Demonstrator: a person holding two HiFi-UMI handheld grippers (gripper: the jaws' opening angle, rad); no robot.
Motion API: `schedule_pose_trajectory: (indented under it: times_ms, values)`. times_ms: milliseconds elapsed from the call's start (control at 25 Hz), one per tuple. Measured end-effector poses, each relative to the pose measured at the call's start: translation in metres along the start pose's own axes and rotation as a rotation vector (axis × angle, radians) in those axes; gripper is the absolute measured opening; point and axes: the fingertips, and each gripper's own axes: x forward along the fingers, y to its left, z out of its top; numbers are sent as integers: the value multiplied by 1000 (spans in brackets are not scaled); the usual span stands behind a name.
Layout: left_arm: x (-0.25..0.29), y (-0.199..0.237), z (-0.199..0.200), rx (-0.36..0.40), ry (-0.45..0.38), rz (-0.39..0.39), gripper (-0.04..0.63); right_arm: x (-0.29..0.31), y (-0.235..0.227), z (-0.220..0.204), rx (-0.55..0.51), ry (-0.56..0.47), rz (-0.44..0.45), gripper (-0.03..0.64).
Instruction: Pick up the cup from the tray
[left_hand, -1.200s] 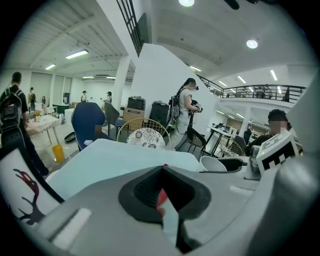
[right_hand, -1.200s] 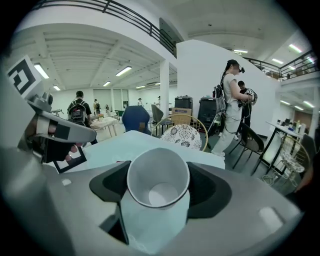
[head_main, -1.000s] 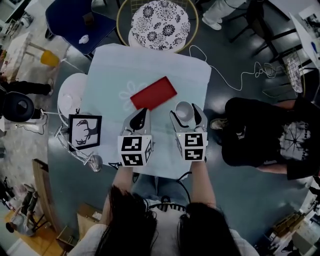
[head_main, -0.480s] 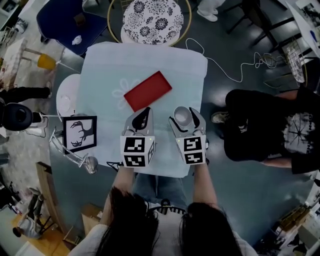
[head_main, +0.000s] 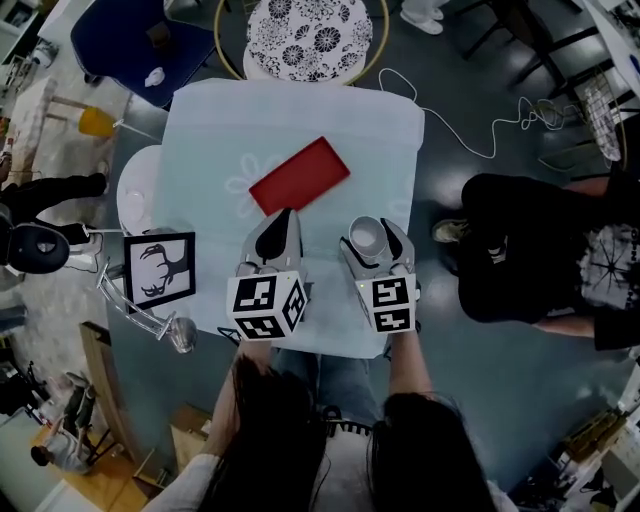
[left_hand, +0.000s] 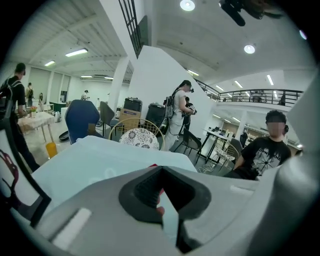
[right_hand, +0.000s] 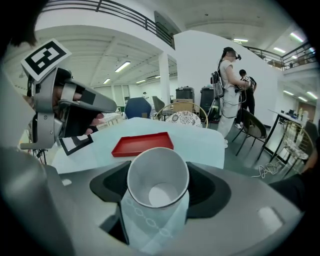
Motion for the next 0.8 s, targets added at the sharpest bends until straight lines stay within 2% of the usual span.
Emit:
schedule_pose_trajectory:
  times_ms: [240,320,400,480,560,680,800]
  values:
    - [-8,10,3,-26,-49,39,1,0,0,-3,11,-21,-4,358]
    - [-8,12,1,-27,-41,31,2,1,0,-3,25,-30,6,372]
    - [-8,10,-4,-27,-19,6,0,0,0,-2,49,-51,16,450]
    - [-8,9,-5,-39,-12,-12,1,-2,-3,2,52,-71,16,460]
    - [-10,9,-7,-12,-7,-7,1,-6,-4,8,41,-86,12,460]
    - [-15,7,-14,74,12,-2,0,-16,-2,20,21,-111,-8,460]
    - [-21,6,-12,52,2,-18,0,-26,-1,32,0,-135,-20,460]
